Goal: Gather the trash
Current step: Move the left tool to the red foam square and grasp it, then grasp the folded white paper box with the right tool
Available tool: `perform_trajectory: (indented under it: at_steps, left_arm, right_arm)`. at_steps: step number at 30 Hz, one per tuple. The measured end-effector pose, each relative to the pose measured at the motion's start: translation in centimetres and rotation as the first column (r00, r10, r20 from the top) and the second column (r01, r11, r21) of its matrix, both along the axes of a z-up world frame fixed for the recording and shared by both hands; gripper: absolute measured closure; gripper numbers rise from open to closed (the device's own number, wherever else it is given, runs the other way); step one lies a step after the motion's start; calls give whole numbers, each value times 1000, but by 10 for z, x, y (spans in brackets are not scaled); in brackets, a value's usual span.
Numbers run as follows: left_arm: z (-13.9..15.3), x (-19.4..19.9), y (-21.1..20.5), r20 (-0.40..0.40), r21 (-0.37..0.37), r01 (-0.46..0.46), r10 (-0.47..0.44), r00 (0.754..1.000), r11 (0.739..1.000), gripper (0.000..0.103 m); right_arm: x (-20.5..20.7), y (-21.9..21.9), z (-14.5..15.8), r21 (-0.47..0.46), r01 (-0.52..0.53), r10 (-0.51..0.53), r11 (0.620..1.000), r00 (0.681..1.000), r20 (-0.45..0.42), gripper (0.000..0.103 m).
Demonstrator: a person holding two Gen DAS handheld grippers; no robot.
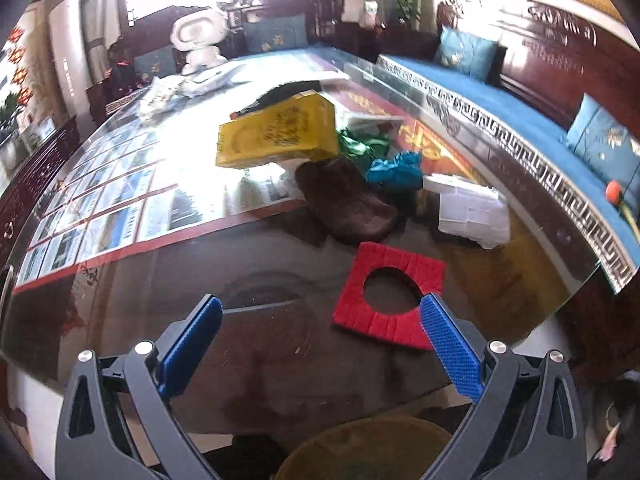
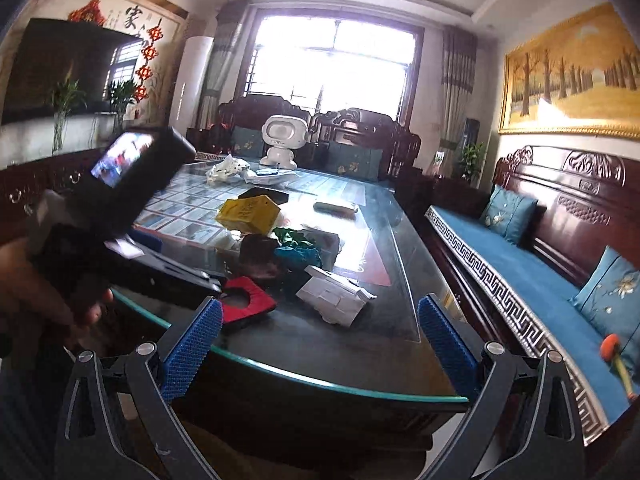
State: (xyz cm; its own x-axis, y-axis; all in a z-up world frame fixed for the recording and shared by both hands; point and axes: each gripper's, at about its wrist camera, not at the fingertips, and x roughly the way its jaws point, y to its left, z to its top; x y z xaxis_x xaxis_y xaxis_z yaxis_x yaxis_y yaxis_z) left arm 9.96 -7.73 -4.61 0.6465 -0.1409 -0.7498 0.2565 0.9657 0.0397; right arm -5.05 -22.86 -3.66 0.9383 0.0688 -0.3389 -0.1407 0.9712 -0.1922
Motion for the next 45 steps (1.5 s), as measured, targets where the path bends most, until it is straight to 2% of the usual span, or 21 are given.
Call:
perform_trajectory:
  at_steps: [6, 14, 20, 21, 23, 25, 29, 31, 35, 38, 45]
  left_arm:
    - [-12, 15, -5, -35, 26, 3, -2, 999, 1000, 4]
    - [-20, 25, -9, -102, 2, 30, -30, 994, 1000, 6]
    - [-24, 29, -10, -127, 13, 46, -44, 991, 999, 15]
    - [-24, 30, -10, -128, 15, 47, -45, 991, 999, 17]
    - [-22, 31, -9, -124, 15, 47, -45, 991, 999, 28]
    - [-20, 31, -9, -118, 14, 52, -50, 992, 999, 48]
    - [-17, 33, -6, -107, -11, 71, -72, 992, 997, 65]
    - [-16, 33, -5, -104, -27, 79, -82, 991, 996, 77]
    - [-16, 33, -1, -100, -60, 89, -95, 990, 994, 87]
    - [-16, 33, 3, -101, -91, 95, -104, 989, 991, 90]
    - [-16, 35, 9, -90, -119, 127, -138, 986, 985, 91]
  right_arm:
    - [18, -7, -5, 8, -4, 4, 1000, 999, -38, 8]
    - [42, -25, -6, 87, -8, 17, 996, 995, -95, 8]
    - [50, -34, -3, 132, -6, 19, 991, 995, -97, 8]
    - [52, -35, -3, 144, -8, 23, 990, 994, -104, 8]
    - [57, -38, -4, 166, -8, 28, 986, 992, -119, 8]
    - [63, -39, -5, 178, -3, 28, 984, 990, -138, 8]
    - [74, -39, -8, 179, 17, 15, 984, 984, -178, 8]
    - [80, -38, -10, 169, 41, -7, 985, 981, -194, 8]
    - [93, -38, -17, 169, 100, -55, 980, 967, -250, 8]
    - [105, -42, -23, 192, 152, -89, 970, 949, -302, 8]
    - [123, -50, -31, 253, 248, -146, 935, 921, -362, 8]
